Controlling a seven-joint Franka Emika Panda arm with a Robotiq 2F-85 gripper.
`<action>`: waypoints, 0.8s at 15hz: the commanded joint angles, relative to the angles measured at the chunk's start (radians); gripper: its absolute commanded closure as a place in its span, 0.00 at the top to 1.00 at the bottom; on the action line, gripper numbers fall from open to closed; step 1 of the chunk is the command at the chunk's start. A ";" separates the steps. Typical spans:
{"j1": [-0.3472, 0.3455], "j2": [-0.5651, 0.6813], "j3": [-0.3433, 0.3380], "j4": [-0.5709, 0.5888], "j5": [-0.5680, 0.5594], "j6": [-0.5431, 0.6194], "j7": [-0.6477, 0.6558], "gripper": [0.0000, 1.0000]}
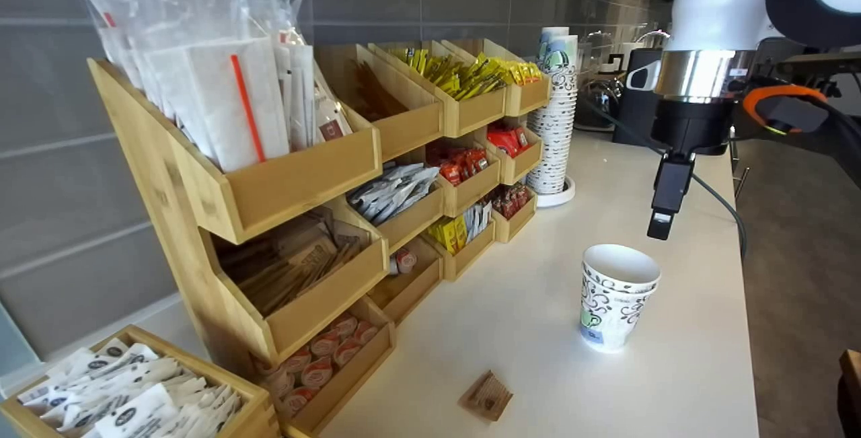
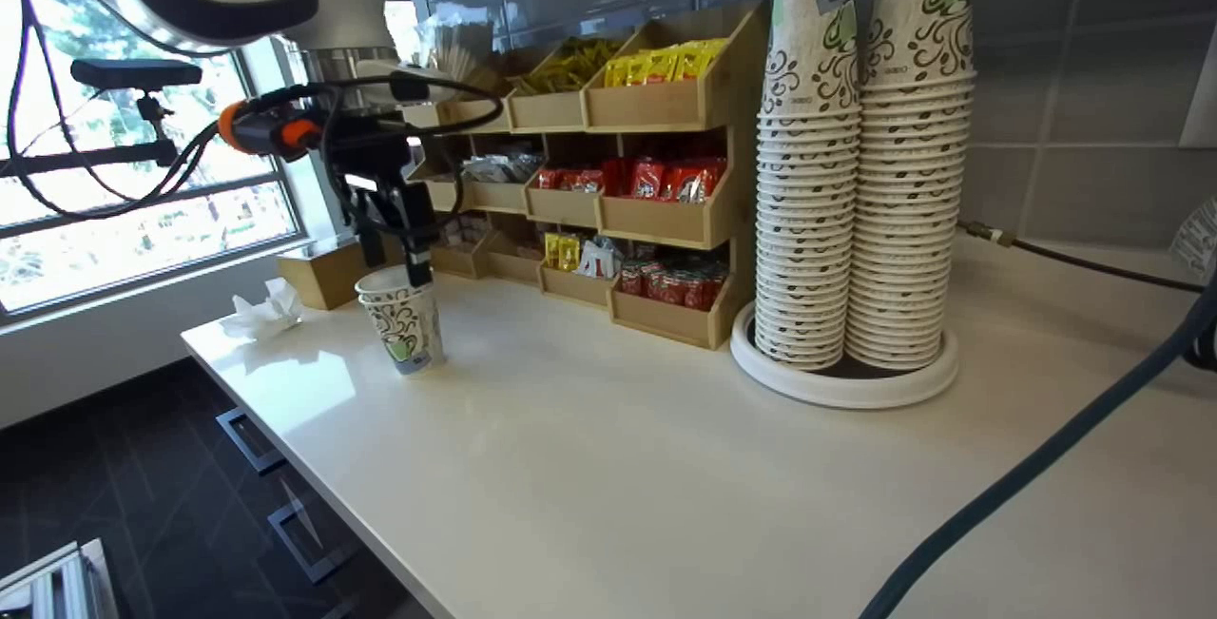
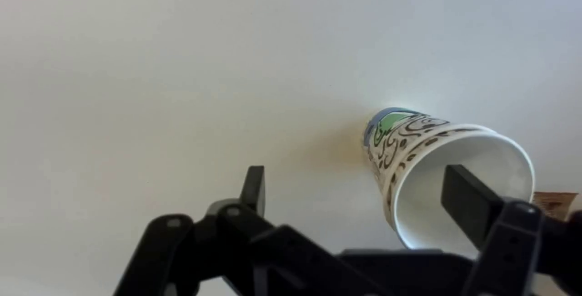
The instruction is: Take a cup out of another
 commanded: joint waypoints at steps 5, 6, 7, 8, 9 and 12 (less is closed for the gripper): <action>0.022 0.018 0.064 0.003 0.021 -0.012 0.070 1.00; 0.024 0.024 0.068 0.003 0.024 -0.008 0.077 1.00; 0.026 0.030 0.069 0.005 0.030 -0.006 0.078 0.97; 0.028 0.036 0.070 0.007 0.035 -0.005 0.081 0.74; 0.030 0.038 0.071 0.008 0.040 -0.006 0.081 0.73; 0.030 0.048 0.073 0.011 0.049 -0.005 0.081 0.54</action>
